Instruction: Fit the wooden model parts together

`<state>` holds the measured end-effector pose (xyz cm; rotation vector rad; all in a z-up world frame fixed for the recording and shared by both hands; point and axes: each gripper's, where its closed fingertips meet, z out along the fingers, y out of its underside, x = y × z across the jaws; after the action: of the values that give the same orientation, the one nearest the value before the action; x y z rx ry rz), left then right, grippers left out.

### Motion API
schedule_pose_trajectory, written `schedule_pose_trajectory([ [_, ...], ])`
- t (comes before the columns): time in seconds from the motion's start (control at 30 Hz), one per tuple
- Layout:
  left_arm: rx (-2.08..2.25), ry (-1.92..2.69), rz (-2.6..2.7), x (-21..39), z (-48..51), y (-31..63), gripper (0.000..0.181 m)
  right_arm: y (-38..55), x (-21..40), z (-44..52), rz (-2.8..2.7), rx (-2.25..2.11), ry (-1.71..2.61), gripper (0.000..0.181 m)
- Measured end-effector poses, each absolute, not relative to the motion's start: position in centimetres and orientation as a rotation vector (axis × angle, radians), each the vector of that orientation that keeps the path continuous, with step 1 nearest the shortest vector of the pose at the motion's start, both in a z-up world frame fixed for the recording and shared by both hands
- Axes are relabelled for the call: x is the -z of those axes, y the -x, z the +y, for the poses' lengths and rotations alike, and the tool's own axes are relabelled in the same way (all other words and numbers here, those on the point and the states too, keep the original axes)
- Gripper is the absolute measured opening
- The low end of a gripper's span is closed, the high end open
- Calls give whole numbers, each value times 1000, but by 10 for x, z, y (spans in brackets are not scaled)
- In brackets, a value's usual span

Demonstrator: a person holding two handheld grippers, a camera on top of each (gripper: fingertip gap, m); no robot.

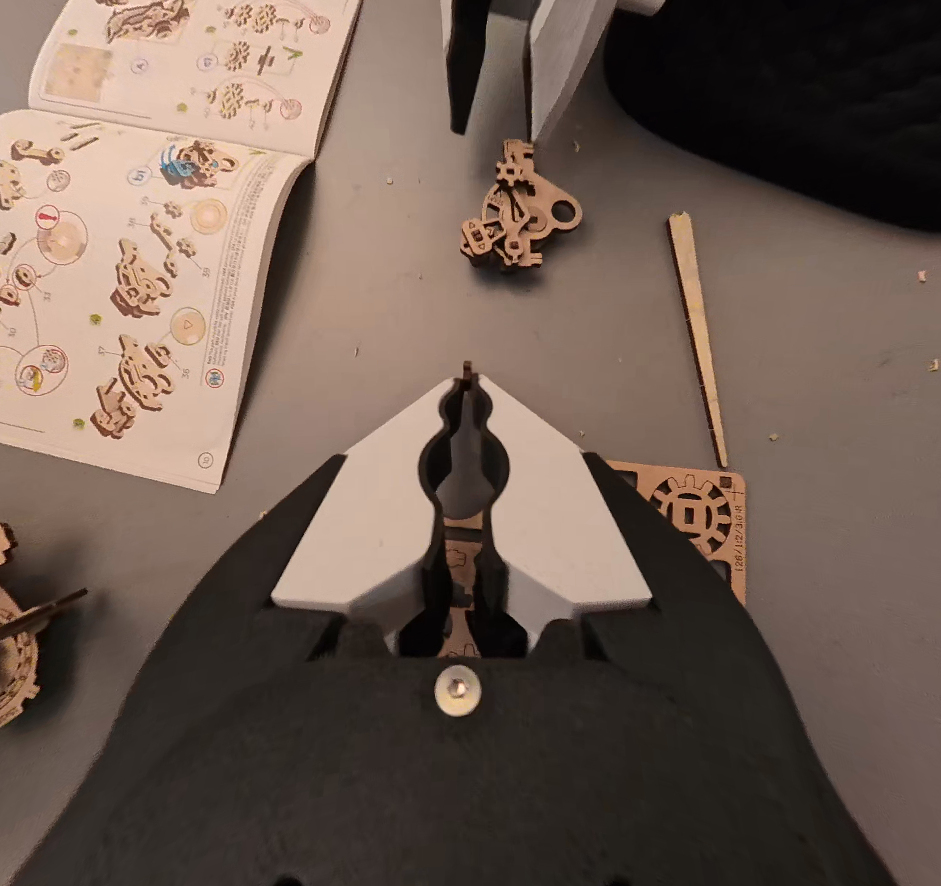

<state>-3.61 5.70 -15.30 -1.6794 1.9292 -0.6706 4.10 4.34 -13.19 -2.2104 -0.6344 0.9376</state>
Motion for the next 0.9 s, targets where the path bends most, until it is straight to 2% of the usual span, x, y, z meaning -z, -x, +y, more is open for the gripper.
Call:
schedule_pose_trajectory([
  [0.2, 847, 1753, 1885, 146, 47, 28, 1, -37, 127, 45, -872, -707, 2063, 34],
  [0.33, 1144, 1888, 1717, 128, 31, 17, 1, -11, 107, 23, -1177, -586, 1743, 34],
  [0.47, 1487, 2026, 1566, 115, 17, 10, 1, 4, 103, 12, -1366, -332, 1535, 21],
  [0.63, 1594, 2105, 1406, 112, 22, 4, 1, 5, 101, 28, -1313, -201, 1538, 19],
  [0.9, 1675, 2137, 1218, 108, 33, -1, 1, 2, 104, 35, -1234, -219, 1617, 13],
])
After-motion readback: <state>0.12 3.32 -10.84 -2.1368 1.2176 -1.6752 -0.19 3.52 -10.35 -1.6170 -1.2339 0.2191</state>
